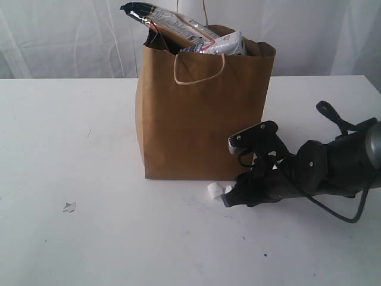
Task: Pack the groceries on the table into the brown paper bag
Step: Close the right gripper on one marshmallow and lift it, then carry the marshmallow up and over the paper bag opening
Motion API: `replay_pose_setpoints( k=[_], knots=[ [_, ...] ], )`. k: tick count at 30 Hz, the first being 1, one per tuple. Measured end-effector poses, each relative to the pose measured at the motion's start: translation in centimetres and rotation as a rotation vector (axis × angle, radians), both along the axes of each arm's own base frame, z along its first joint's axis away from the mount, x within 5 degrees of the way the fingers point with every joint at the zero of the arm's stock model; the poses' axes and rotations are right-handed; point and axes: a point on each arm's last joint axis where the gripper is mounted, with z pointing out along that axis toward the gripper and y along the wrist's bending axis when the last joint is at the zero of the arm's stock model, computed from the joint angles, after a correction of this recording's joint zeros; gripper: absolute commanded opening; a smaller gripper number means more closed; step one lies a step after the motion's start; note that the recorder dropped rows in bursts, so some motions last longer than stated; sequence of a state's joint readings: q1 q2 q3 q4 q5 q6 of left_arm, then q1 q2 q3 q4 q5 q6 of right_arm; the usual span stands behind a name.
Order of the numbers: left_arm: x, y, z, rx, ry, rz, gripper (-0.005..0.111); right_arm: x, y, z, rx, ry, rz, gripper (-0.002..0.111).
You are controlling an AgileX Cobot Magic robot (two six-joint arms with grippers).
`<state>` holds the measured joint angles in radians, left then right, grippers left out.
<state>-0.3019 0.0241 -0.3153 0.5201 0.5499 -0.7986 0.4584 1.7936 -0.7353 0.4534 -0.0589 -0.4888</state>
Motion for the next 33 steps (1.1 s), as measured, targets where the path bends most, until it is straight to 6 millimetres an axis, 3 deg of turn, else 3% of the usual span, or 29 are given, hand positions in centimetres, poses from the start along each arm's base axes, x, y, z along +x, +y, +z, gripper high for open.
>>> replay_pose_setpoints(
  k=[4,14,21,33],
  knots=[
    [0.0,0.0,0.0,0.0,0.0,0.0,0.0,-0.1,0.0,-0.2,0.004,0.018,-0.008,0.026],
    [0.0,0.0,0.0,0.0,0.0,0.0,0.0,-0.2,0.0,-0.3,0.006,0.038,-0.007,0.019],
    [0.0,0.0,0.0,0.0,0.0,0.0,0.0,-0.4,0.0,1.7,0.033,-0.003,-0.001,0.006],
    [0.0,0.0,0.0,0.0,0.0,0.0,0.0,-1.5,0.0,3.5,0.058,0.04,0.03,0.004]
  ],
)
